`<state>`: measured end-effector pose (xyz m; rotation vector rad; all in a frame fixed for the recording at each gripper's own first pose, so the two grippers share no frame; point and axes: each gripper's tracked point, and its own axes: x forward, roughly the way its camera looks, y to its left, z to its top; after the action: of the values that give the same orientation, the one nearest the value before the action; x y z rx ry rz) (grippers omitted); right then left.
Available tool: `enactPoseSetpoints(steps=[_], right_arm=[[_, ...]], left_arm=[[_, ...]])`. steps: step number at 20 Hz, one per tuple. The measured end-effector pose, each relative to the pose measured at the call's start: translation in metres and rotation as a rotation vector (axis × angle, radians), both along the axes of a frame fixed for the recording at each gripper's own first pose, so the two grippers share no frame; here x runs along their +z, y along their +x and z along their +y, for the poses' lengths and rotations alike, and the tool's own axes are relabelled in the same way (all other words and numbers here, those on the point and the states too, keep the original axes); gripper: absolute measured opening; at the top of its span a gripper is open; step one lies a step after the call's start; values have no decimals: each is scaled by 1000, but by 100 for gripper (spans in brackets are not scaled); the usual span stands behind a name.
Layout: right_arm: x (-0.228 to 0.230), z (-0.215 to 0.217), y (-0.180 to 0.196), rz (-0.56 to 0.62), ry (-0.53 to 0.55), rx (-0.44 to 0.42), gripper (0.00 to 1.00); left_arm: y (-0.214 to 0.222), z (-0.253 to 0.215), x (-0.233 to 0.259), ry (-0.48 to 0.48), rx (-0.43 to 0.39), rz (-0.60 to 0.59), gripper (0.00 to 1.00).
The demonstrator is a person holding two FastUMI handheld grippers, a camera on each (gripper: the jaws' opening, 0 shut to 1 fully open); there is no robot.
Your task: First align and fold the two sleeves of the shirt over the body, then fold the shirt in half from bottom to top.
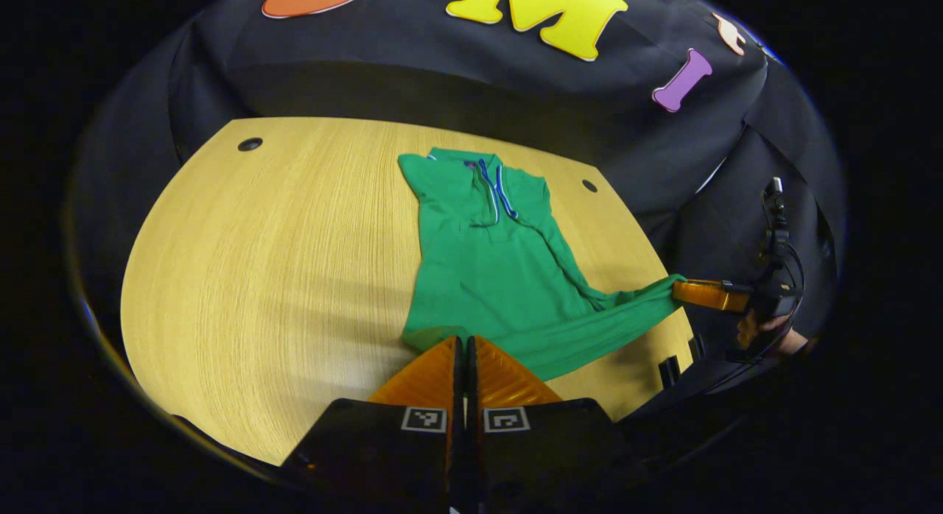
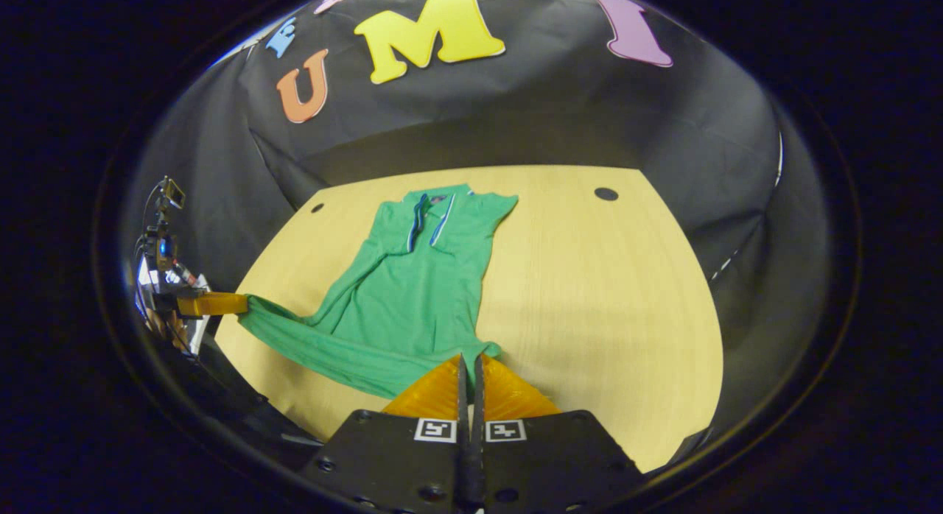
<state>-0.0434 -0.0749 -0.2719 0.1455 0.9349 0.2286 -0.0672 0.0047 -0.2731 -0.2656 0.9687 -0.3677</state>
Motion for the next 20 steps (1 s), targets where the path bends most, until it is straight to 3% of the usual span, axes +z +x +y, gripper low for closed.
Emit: enactPoseSetpoints(steps=[8, 14, 20], right_arm=[[24, 5, 86, -100, -6, -18, 0], [42, 1, 133, -148, -19, -22, 0], [36, 4, 205, -188, -35, -26, 1]], left_arm=[[88, -8, 31, -12, 40, -131, 6], [152, -8, 32, -10, 97, -173, 6], [205, -6, 24, -1, 138, -188, 6]])
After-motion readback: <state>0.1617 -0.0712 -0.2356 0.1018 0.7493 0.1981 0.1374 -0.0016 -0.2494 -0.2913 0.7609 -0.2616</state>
